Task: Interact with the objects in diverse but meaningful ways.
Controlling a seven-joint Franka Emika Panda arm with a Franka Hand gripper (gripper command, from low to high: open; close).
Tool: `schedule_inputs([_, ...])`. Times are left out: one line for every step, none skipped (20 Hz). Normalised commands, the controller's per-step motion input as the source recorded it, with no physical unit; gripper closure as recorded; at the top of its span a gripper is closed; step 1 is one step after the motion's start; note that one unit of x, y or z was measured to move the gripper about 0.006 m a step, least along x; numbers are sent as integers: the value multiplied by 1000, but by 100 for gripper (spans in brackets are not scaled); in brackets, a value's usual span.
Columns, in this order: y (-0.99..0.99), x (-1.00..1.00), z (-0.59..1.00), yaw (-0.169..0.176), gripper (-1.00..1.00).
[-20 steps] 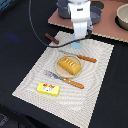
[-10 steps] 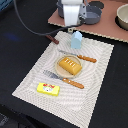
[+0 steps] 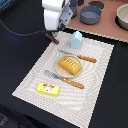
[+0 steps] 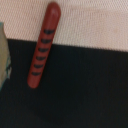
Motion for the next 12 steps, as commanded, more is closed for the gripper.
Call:
schedule_inputs([51,-594,-380,-134,-100])
schedule_inputs([66,-597,-400,-131,-100])
schedule_inputs([83,-591,-417,-130,-100])
schedule_inputs([103,-574,-417,-129,-100])
schedule_inputs([154,-517,-397,-132,-100])
schedule_inputs([229,-429,-323,-136,-100])
schedule_inputs([300,-314,-277,-144,-100])
schedule_inputs([337,-211,-254,-142,-100])
schedule_inputs([371,-200,-263,-136,-100])
schedule_inputs([354,-234,-300,-129,-100])
schedule_inputs([346,-269,-334,-123,-100])
schedule_inputs([337,-286,-349,-119,-100])
